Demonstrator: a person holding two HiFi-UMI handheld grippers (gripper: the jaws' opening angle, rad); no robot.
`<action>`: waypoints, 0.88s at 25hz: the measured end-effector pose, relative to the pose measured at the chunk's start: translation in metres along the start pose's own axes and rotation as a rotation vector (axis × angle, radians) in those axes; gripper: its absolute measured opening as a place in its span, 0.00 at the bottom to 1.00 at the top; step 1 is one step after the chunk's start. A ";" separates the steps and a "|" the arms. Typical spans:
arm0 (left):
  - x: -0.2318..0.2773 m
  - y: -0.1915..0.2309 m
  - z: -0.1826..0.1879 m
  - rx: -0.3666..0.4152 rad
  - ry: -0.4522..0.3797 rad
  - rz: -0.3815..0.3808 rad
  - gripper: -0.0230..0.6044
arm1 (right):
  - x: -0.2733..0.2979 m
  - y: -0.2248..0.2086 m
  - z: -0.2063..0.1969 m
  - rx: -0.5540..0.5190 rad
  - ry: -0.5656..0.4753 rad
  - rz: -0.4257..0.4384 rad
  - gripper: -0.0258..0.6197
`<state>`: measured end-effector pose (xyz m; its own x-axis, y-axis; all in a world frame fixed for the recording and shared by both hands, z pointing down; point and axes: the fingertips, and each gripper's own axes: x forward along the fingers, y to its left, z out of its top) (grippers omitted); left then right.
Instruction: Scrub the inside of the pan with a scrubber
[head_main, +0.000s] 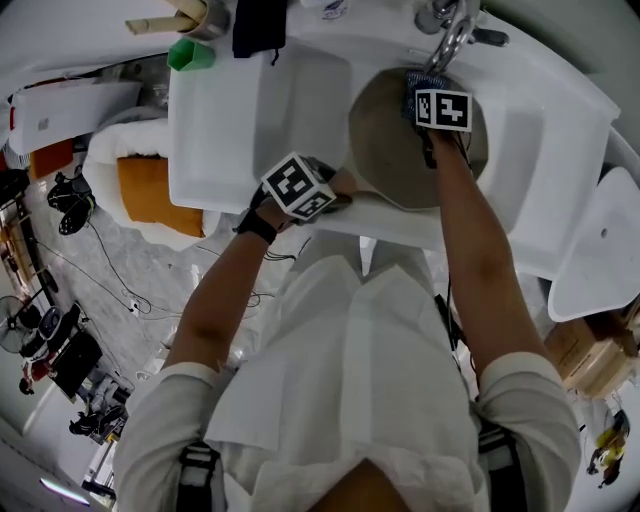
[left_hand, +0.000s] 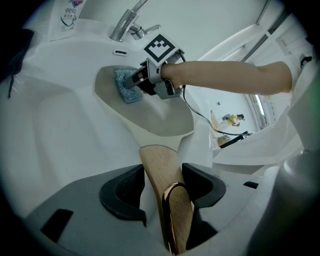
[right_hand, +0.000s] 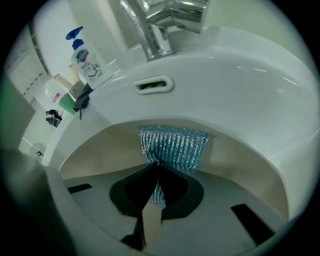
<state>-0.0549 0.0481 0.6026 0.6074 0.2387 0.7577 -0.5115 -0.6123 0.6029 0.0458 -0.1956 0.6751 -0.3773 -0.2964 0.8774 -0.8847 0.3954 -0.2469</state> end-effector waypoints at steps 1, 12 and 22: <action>0.000 0.001 0.000 0.001 0.000 0.000 0.43 | 0.003 0.010 0.002 -0.030 0.002 0.024 0.07; 0.000 0.001 -0.001 0.008 0.007 0.000 0.43 | -0.003 0.108 -0.033 -0.283 0.123 0.361 0.07; -0.001 0.000 -0.001 0.001 0.002 0.006 0.43 | -0.065 0.138 -0.134 -0.406 0.591 0.682 0.07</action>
<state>-0.0557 0.0490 0.6023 0.6031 0.2365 0.7618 -0.5144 -0.6146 0.5981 -0.0147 -0.0053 0.6392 -0.4763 0.5437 0.6910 -0.3256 0.6210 -0.7130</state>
